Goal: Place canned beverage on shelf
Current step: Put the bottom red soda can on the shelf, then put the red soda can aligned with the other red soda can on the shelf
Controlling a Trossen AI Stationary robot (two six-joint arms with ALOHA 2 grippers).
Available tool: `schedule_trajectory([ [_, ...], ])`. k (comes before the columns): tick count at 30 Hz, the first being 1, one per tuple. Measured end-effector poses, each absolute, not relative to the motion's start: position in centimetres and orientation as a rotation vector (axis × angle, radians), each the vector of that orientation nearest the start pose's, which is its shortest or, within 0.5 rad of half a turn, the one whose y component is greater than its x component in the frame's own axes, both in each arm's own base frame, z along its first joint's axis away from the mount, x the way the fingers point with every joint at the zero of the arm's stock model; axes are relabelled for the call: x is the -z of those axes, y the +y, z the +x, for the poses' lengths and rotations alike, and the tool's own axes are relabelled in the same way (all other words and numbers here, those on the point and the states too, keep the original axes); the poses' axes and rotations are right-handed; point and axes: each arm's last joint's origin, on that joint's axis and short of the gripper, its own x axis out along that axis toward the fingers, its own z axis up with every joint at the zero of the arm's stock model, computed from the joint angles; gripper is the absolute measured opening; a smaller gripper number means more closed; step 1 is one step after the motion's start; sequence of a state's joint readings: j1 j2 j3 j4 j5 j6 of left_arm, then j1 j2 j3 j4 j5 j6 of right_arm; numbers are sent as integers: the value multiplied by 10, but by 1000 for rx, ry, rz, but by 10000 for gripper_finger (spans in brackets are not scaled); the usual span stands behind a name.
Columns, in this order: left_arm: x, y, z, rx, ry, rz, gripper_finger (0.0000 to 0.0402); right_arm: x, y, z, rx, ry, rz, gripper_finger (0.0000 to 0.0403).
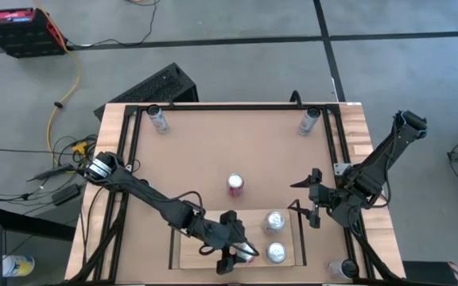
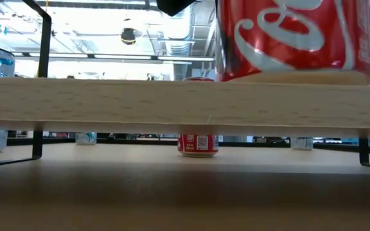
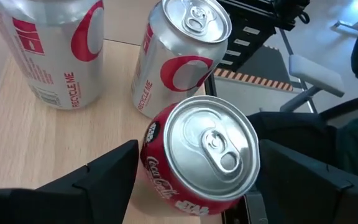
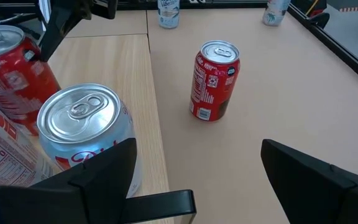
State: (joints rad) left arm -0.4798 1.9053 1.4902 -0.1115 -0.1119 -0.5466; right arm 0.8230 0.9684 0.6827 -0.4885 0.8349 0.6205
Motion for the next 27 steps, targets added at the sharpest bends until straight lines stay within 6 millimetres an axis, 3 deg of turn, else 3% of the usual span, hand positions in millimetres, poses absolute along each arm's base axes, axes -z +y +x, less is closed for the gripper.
schedule_trajectory([
  [11,-267,-199,394,265,542,-399,317,-249,121,141,168,488,36,369],
  [16,-284,-191,401,272,519,-347,316,-249,121,141,168,488,36,369],
  [22,-311,-161,410,128,551,-149,312,-249,121,141,167,488,37,369],
  [27,-299,-117,411,-81,717,-18,312,-249,121,141,165,490,38,369],
])
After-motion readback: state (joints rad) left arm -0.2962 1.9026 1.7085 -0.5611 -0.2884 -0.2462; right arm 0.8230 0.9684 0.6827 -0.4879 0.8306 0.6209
